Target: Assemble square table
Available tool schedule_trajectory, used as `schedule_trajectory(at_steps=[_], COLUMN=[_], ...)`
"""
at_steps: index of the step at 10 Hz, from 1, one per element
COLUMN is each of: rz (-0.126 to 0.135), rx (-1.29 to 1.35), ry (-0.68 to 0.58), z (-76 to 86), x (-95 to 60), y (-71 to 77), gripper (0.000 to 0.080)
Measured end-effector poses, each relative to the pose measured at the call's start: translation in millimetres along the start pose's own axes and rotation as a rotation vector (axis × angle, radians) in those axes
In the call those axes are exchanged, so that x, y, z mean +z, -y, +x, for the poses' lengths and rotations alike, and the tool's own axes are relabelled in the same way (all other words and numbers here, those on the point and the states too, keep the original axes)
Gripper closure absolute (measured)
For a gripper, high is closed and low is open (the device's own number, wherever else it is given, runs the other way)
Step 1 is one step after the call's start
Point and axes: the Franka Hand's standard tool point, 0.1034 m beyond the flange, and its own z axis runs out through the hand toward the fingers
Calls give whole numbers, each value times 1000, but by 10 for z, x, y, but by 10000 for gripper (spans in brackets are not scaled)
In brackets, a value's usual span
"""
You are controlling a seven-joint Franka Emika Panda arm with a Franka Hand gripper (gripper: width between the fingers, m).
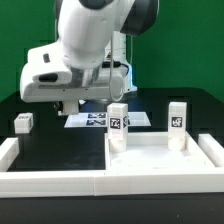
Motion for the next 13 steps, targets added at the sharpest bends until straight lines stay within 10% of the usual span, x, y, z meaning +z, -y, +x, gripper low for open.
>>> schedule_trajectory(at_steps=[6,9,10,13], rz=[-28,-64,-53,100], rx=[-8,-23,0,106], ry=[-302,-545,-581,-545], z=[151,221,222,409], x=[-610,-604,-588,-968], y=[-238,-298,-302,-212], gripper=[509,509,509,509])
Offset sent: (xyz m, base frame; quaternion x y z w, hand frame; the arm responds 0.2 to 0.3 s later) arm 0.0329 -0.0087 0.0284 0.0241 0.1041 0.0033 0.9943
